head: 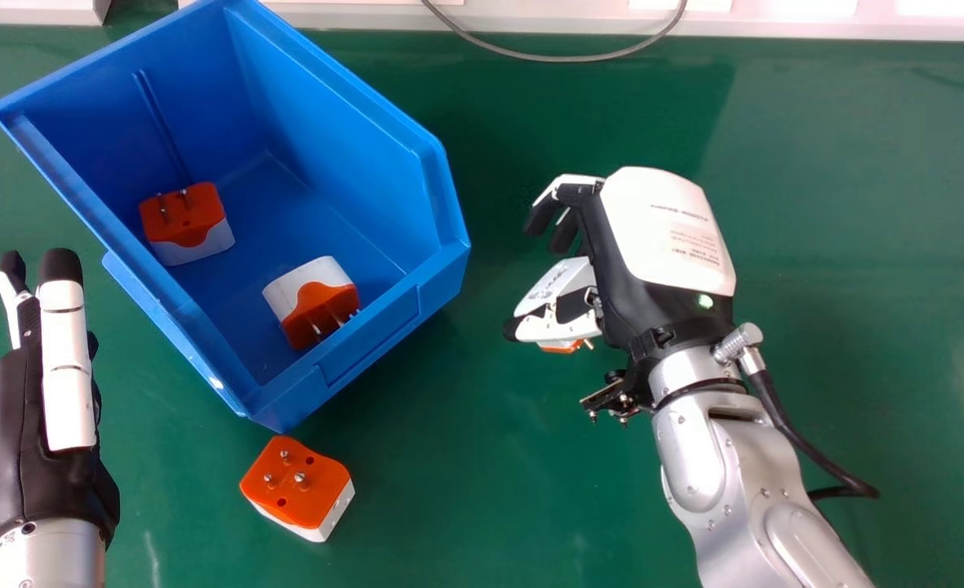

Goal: Pick all objects and put in blue box

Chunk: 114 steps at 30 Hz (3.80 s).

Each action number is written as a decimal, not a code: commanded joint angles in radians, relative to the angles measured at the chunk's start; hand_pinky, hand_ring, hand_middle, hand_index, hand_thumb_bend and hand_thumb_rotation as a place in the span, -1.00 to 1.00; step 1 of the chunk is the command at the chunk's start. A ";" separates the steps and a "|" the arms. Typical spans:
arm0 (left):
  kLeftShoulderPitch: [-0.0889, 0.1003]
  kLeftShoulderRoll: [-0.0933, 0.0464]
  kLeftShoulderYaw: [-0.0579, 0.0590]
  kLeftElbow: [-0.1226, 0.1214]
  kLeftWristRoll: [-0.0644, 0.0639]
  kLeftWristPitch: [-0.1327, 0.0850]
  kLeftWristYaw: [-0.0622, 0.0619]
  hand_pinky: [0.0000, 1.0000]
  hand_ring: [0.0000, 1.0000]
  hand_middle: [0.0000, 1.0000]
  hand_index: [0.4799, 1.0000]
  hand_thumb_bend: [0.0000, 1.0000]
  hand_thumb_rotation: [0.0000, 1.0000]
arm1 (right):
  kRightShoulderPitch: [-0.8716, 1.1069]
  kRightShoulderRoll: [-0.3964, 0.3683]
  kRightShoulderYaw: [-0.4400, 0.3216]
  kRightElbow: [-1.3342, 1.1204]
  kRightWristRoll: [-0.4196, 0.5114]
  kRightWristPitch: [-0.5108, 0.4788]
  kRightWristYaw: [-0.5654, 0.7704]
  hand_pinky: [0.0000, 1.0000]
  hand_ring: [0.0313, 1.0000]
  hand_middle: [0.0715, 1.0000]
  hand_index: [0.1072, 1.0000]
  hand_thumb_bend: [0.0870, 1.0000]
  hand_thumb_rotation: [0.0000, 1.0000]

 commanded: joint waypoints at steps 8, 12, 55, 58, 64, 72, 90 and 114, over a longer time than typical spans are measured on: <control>-0.007 0.012 0.009 -0.008 0.004 -0.005 0.002 1.00 1.00 1.00 1.00 0.32 1.00 | 0.004 -0.002 -0.022 -0.058 -0.027 0.017 0.015 -0.43 -0.17 0.04 0.02 -0.14 -1.00; -0.008 0.013 0.010 -0.008 0.004 -0.004 0.001 1.00 1.00 1.00 1.00 0.32 1.00 | 0.018 -0.005 -0.016 -0.102 -0.041 0.032 0.025 -0.44 -0.18 0.03 0.03 -0.14 -1.00; -0.007 -0.004 -0.013 -0.027 0.003 0.005 0.023 1.00 1.00 1.00 1.00 0.33 1.00 | -0.323 0.297 0.037 -0.095 0.051 -0.142 0.169 -0.41 -0.15 0.04 0.01 -0.14 -1.00; -0.008 -0.004 -0.013 -0.027 0.002 0.009 0.023 1.00 1.00 1.00 1.00 0.33 1.00 | -0.399 0.331 0.032 0.015 0.063 -0.136 0.144 -0.42 -0.16 0.01 0.01 -0.13 -1.00; -0.011 -0.005 -0.015 -0.035 0.003 0.024 0.026 1.00 1.00 1.00 1.00 0.31 1.00 | -0.572 0.383 0.027 0.318 0.090 -0.158 0.073 -0.43 -0.17 -0.01 0.03 -0.14 -1.00; -0.003 -0.014 -0.026 -0.054 0.006 0.031 0.033 1.00 1.00 1.00 1.00 0.30 1.00 | -0.716 0.416 0.037 0.642 0.174 -0.295 -0.028 -0.33 -0.14 0.02 0.01 -0.13 -1.00; -0.021 -0.017 -0.041 -0.041 0.010 0.028 0.043 1.00 1.00 1.00 1.00 0.23 1.00 | -0.710 0.344 0.143 0.617 0.102 -0.275 0.052 0.76 0.99 1.00 1.00 0.33 0.98; -0.019 -0.004 -0.036 -0.019 0.018 0.006 0.038 1.00 1.00 1.00 1.00 0.23 1.00 | -0.260 0.199 0.169 -0.103 0.039 -0.203 0.107 0.79 1.00 1.00 1.00 0.12 1.00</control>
